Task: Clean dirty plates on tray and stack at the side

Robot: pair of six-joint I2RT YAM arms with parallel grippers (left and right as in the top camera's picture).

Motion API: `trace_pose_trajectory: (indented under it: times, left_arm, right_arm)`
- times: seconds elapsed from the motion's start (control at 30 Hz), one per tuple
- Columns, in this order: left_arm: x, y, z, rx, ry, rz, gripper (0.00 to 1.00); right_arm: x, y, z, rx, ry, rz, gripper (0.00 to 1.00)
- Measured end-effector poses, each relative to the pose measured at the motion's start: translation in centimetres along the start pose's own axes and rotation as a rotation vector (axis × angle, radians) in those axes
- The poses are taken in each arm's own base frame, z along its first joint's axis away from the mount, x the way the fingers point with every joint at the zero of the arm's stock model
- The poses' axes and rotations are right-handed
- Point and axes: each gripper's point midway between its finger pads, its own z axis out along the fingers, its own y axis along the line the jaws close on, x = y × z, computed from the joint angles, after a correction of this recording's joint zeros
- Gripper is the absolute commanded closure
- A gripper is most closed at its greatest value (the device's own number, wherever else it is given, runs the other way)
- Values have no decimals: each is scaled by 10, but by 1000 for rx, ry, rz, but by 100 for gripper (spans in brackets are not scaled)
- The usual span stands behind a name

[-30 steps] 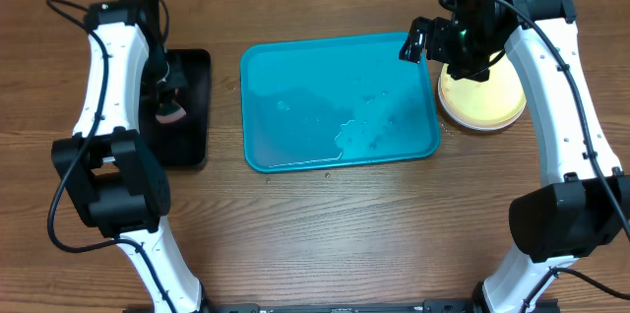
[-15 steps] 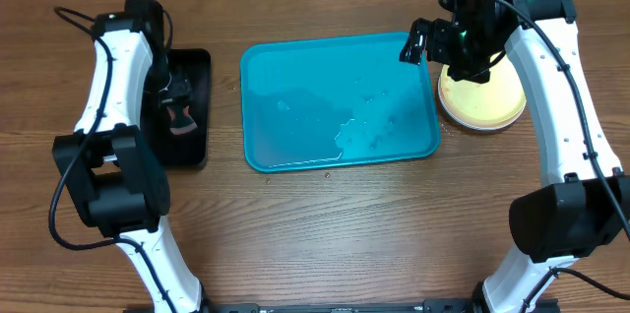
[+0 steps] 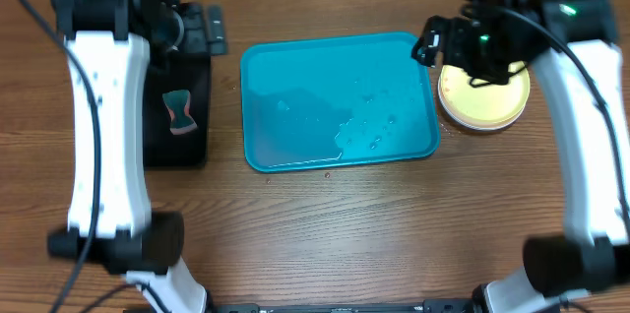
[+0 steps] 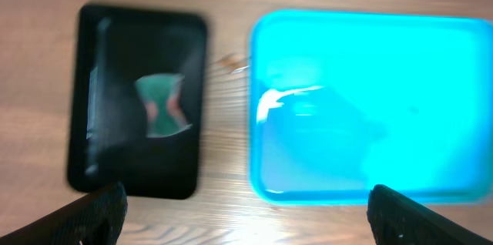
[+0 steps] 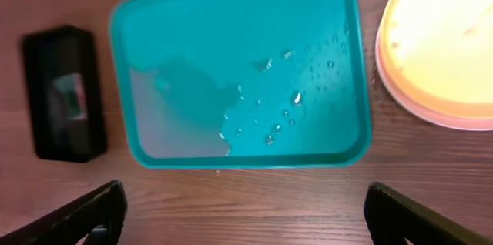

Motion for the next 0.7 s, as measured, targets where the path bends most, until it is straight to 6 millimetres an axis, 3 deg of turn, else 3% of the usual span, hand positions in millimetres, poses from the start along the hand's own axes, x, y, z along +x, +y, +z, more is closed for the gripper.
trace_pose_trajectory:
  times: [0.13,0.33,0.5,0.7]
  left_arm:
    - [9,-29,-40,72,-80,62,0]
    - [12,-38,-40,87,-70,82,0]
    - [12,-38,-38,86,-68,82,0]
    - [12,-38,-38,87,-68,82,0]
  right_arm:
    - [14,17,-68,-37,-150,-47,0]
    - [50,30,-130,-91,-261,-85,0]
    - [66,41,-154,-151,-306,-110,0]
    - [85,22,-147,-63,-232,-79,0]
